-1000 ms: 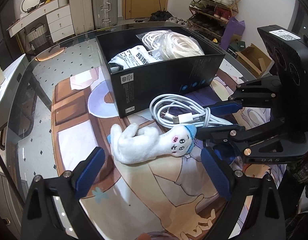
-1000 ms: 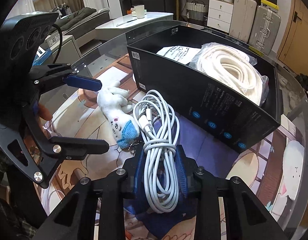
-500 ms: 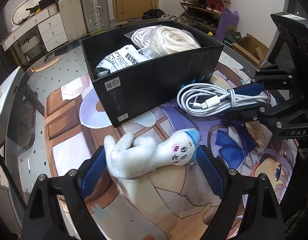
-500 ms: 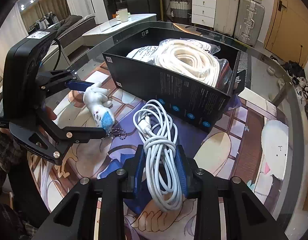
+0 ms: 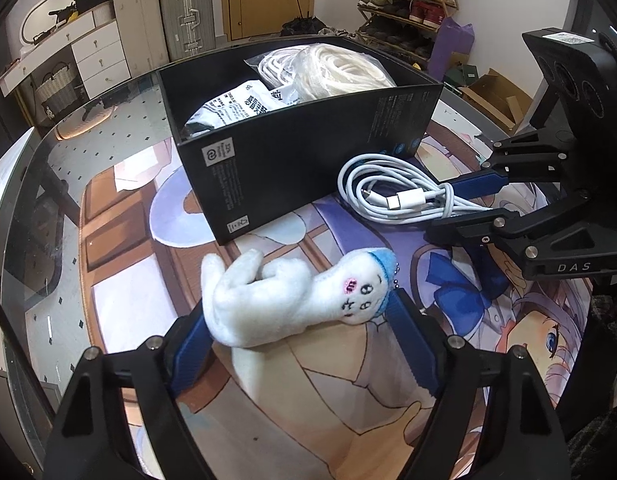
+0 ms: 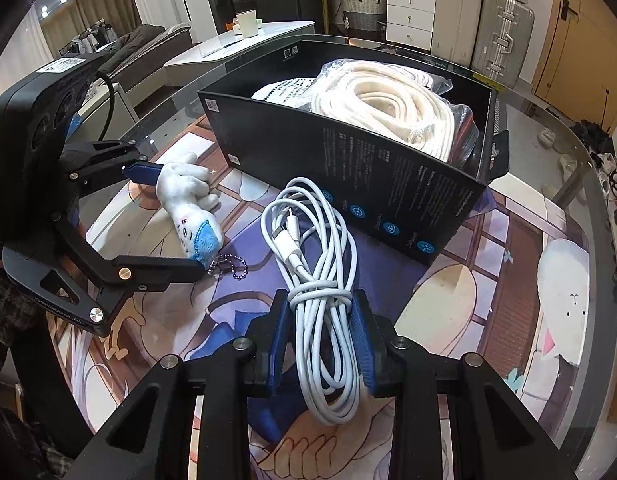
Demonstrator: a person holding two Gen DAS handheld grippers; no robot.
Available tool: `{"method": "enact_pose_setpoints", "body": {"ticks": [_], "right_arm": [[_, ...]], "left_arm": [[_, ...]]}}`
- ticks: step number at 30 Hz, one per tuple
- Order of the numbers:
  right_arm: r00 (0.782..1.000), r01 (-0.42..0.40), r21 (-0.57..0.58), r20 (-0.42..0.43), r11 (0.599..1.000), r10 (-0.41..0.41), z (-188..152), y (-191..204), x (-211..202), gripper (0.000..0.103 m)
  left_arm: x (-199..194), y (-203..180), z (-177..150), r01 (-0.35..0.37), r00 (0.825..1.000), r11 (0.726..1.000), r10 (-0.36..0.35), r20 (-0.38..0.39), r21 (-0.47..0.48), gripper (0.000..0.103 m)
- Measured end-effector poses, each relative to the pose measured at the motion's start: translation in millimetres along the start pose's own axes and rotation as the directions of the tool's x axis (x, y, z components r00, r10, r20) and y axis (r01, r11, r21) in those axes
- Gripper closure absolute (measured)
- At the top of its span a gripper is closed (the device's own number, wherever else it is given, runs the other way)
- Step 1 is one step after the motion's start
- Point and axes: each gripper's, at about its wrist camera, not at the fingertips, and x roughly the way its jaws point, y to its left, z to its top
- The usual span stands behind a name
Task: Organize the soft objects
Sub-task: 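Grasp the coiled white cable with the right gripper while the left gripper grasps the white plush toy, then lift the cable and plush toy and carry them over the black box with both grippers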
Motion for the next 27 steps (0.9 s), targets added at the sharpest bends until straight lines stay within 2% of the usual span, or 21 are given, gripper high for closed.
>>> {"method": "enact_pose_setpoints", "body": {"ticks": [6, 13, 14, 15, 16, 18, 27], "right_arm": [[1.0, -0.002, -0.01, 0.001, 1.0, 0.002, 6.3, 3.4, 5.5, 0.071], [1.0, -0.016, 0.008, -0.001, 1.0, 0.016, 4.6, 4.4, 5.0, 0.072], [1.0, -0.017, 0.01, 0.001, 1.0, 0.017, 4.0, 4.6, 4.0, 0.072], [1.0, -0.011, 0.013, 0.006, 1.0, 0.011, 2.8, 5.0, 2.2, 0.073], [1.0, -0.013, 0.02, 0.01, 1.0, 0.013, 2.6, 4.0, 0.2, 0.073], [0.999, -0.027, 0.035, 0.018, 0.999, 0.026, 2.2, 1.2, -4.6, 0.073], [1.0, -0.015, 0.042, 0.026, 0.999, 0.014, -4.4, -0.4, -15.0, 0.073]], "left_arm": [[-0.4, -2.0, -1.0, 0.001, 1.0, 1.0, -0.001, 0.008, -0.001, 0.025], [-6.0, -0.5, -6.8, 0.0, 0.999, 0.999, 0.002, 0.034, -0.047, 0.032], [-7.9, 1.3, -7.9, 0.004, 0.999, 0.998, -0.002, 0.038, -0.061, 0.035], [-10.2, 3.0, -8.6, 0.008, 0.999, 0.997, -0.005, 0.045, -0.077, 0.061], [-11.2, 5.4, -8.7, 0.003, 0.999, 0.995, 0.001, 0.042, -0.097, 0.075], [-12.9, 10.7, -10.4, 0.024, 0.999, 0.991, -0.019, 0.042, -0.131, 0.076], [-16.5, -2.0, -15.8, 0.022, 0.999, 0.993, -0.017, 0.04, -0.112, 0.081]]}}
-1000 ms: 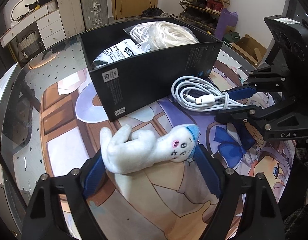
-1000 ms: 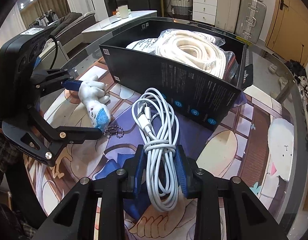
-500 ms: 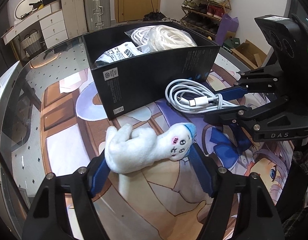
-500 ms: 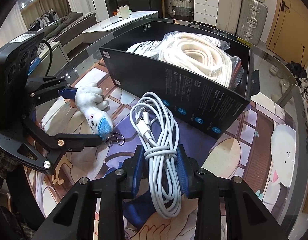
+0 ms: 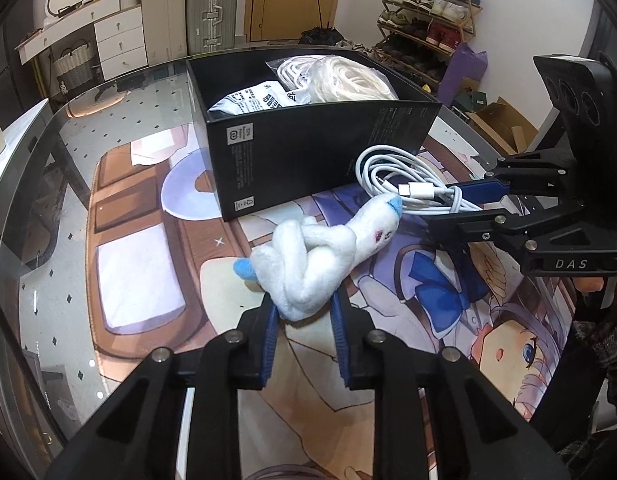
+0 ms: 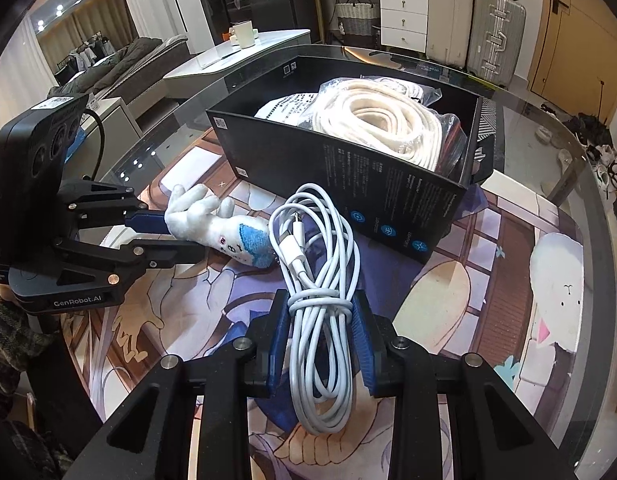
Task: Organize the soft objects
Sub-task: 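Lift the cable and plush toy and carry them over the black box with both grippers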
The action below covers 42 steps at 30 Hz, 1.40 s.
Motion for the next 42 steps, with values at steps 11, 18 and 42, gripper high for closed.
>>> {"method": "enact_pose_setpoints", "body": {"ticks": [11, 18, 42], "right_arm": [[0.998, 0.004, 0.044, 0.057, 0.999, -0.007, -1.4, -9.1, -22.3, 0.073], [0.996, 0.004, 0.052, 0.093, 0.999, -0.009, -2.1, -10.7, -43.8, 0.073], [0.985, 0.011, 0.035, 0.173, 0.999, -0.017, 47.6, -18.3, -80.8, 0.073]], "left_arm": [[-17.4, -7.8, -4.2, -0.025, 0.999, 1.0, 0.025, 0.032, -0.004, 0.082], [-38.6, -9.6, -2.6, -0.046, 0.996, 0.999, 0.047, 0.074, -0.011, 0.082], [-74.5, -11.1, 50.4, -0.129, 0.975, 0.992, 0.129, 0.183, -0.012, 0.082]]}}
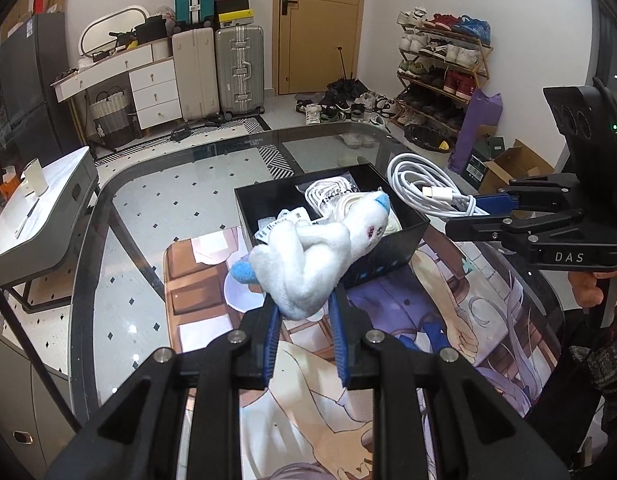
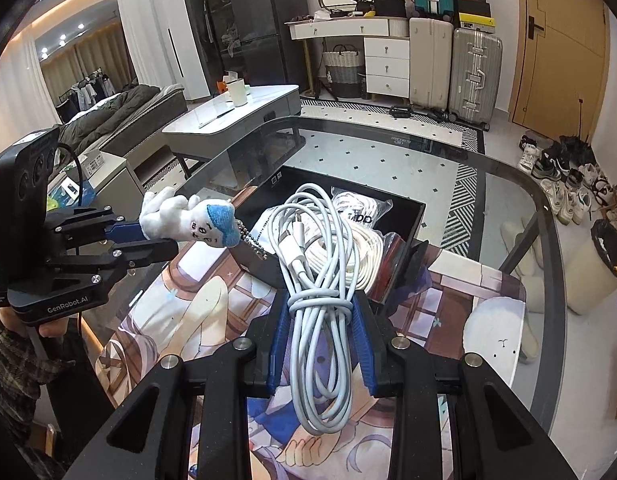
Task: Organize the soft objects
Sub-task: 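Lift the cable and plush toy and carry them over the black box with both grippers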
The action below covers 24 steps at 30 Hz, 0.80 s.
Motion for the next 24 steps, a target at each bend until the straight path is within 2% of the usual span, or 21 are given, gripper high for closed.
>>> {"method": "enact_pose_setpoints", "body": {"ticks": [13, 24], "right_arm": [[1.0, -0.01, 0.001, 0.004, 1.0, 0.01, 33.1, -8.8, 16.0, 0.073], [1.0, -0.017, 0.016, -0.009, 1.0, 0.017, 51.6, -19.3, 40.1, 0.073]], "left_arm": [[20.0, 11.5, 32.5, -0.008, 1.0, 1.0, 0.008, 0.006, -0.007, 0.082], [52.2, 20.0, 51.7, -0.013, 1.0, 1.0, 0.013, -0.017, -0.02, 0.082]]}}
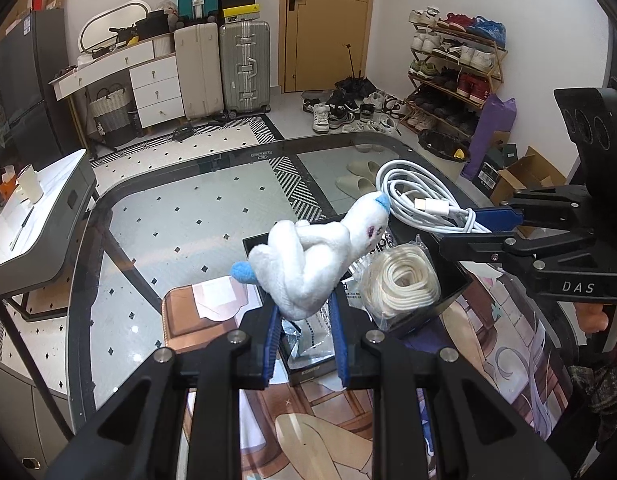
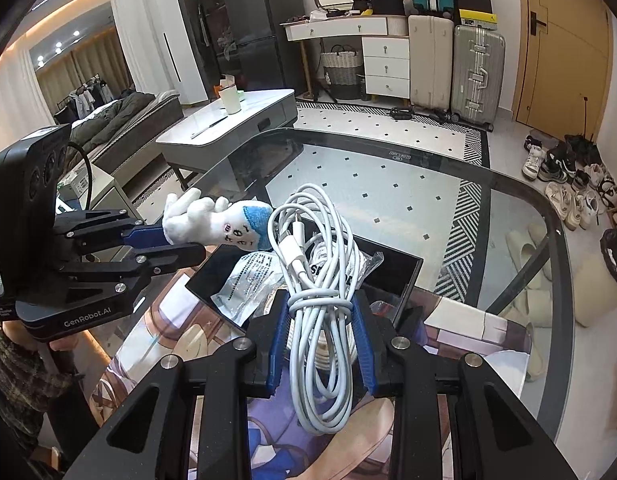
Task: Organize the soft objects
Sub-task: 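Lift the cable and plush toy and carry them over the black box with both grippers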
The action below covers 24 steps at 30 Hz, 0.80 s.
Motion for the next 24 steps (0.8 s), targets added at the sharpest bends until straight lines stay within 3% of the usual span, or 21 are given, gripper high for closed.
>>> {"method": "enact_pose_setpoints", "body": {"ticks": [16, 24], "right_arm": [[0.998, 0.004, 0.057, -0.068, 0.998, -0.001, 4.3, -18.6, 45.4, 0.073], [0.992, 0.081, 0.009, -0.095, 0.997, -0.08, 3.9, -11.0, 57.9, 0.073]], "left_arm": [[44.4, -2.0, 3.2, -0.002, 0.998, 0.999, -0.001, -0.067, -0.034, 0.083], [58.5, -10.8, -0.4, -0.044, 0.991, 0.999, 0.041, -0.129, -0.02, 0.084]]}}
